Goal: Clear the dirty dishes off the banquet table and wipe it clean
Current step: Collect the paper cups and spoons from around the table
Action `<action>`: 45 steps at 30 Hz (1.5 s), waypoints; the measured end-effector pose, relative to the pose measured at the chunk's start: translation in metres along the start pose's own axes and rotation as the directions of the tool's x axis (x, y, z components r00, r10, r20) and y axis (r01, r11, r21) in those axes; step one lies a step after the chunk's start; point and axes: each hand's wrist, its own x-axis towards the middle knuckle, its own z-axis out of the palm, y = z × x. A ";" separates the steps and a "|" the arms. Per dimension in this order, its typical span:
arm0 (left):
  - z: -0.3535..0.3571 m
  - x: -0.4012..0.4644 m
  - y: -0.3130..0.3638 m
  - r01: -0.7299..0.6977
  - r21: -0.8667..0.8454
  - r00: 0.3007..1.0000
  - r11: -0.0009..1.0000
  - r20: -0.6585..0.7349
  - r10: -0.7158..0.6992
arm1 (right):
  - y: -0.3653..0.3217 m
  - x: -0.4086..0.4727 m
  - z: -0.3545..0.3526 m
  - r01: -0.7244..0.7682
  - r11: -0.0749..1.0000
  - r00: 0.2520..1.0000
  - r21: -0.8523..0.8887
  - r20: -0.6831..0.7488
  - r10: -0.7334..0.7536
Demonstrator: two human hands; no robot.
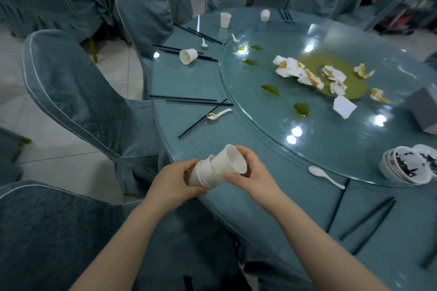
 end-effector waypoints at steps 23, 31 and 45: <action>0.087 0.094 0.064 0.093 0.003 0.995 0.996 0.026 -0.093 | 0.109 0.016 -0.198 -0.296 0.895 0.917 -0.334 -0.363 0.168; 0.099 0.102 0.067 0.158 -0.035 0.987 0.987 -0.021 -0.159 | 0.155 -0.001 -0.238 -0.348 0.601 0.918 -0.719 -0.391 0.065; 0.076 0.085 0.048 0.239 -0.090 0.962 0.967 -0.113 -0.248 | 0.169 0.006 -0.231 -0.424 0.561 0.853 -0.711 -0.522 -0.016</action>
